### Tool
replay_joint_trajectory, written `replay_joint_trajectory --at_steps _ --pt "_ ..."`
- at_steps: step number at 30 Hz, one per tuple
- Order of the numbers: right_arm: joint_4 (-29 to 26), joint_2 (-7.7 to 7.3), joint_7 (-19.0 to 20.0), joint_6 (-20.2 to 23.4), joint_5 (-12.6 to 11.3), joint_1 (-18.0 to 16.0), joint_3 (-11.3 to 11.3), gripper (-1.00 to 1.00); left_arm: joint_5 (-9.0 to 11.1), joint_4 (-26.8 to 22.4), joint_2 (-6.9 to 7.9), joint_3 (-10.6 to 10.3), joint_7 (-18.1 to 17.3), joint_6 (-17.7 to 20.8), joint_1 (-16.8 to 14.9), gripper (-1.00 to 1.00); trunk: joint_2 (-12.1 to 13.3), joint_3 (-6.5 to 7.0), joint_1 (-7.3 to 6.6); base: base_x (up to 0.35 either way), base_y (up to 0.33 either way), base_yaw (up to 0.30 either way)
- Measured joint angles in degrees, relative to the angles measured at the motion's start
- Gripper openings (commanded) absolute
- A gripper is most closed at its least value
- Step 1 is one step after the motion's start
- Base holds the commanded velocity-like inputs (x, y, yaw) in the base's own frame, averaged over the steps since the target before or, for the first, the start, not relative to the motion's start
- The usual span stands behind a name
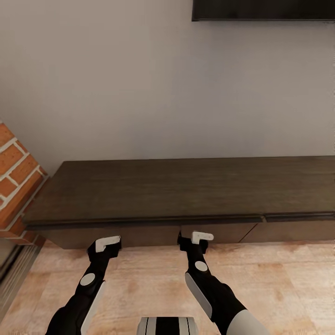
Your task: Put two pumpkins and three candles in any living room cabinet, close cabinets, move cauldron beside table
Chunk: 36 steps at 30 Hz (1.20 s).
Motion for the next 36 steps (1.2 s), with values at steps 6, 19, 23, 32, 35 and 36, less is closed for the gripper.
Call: replay_joint_trajectory --at_steps 6,19,23,32,35,36 --pt "0.01 -0.03 0.09 0.29 0.00 0.00 0.00 1.00 0.00 -0.03 -0.01 0.06 0.00 0.13 0.00 1.00 0.00 0.00 0.00 -0.219 0.000 0.000" --pt "-4.16 0.63 -0.17 20.30 -0.98 -0.05 -0.73 1.00 0.26 -11.98 -0.33 0.38 0.01 30.20 0.01 1.00 0.00 0.01 -0.02 -0.168 0.000 0.000" --pt "-4.61 0.68 -0.12 26.37 -1.06 -0.08 -3.29 1.00 0.31 -15.41 -0.94 0.29 0.11 40.47 0.01 1.00 0.00 0.01 -0.02 -0.005 0.000 0.000" --pt "-4.59 0.73 0.21 36.15 -1.34 -0.03 -11.03 1.00 0.50 -16.78 -1.35 0.35 0.09 49.40 0.01 1.00 0.12 1.99 -0.26 0.000 0.000 0.000" --pt "-4.50 0.70 0.21 37.68 -1.57 -0.02 -12.97 1.00 0.67 -16.68 -1.67 0.43 0.02 53.06 -0.04 1.00 0.16 2.66 -0.33 0.000 0.000 0.000" --pt "-4.48 0.62 0.23 37.94 -1.60 -0.02 -13.29 1.00 0.73 -16.56 -1.72 0.48 0.00 54.28 -0.07 1.00 0.17 2.88 -0.36 0.000 0.000 0.000"
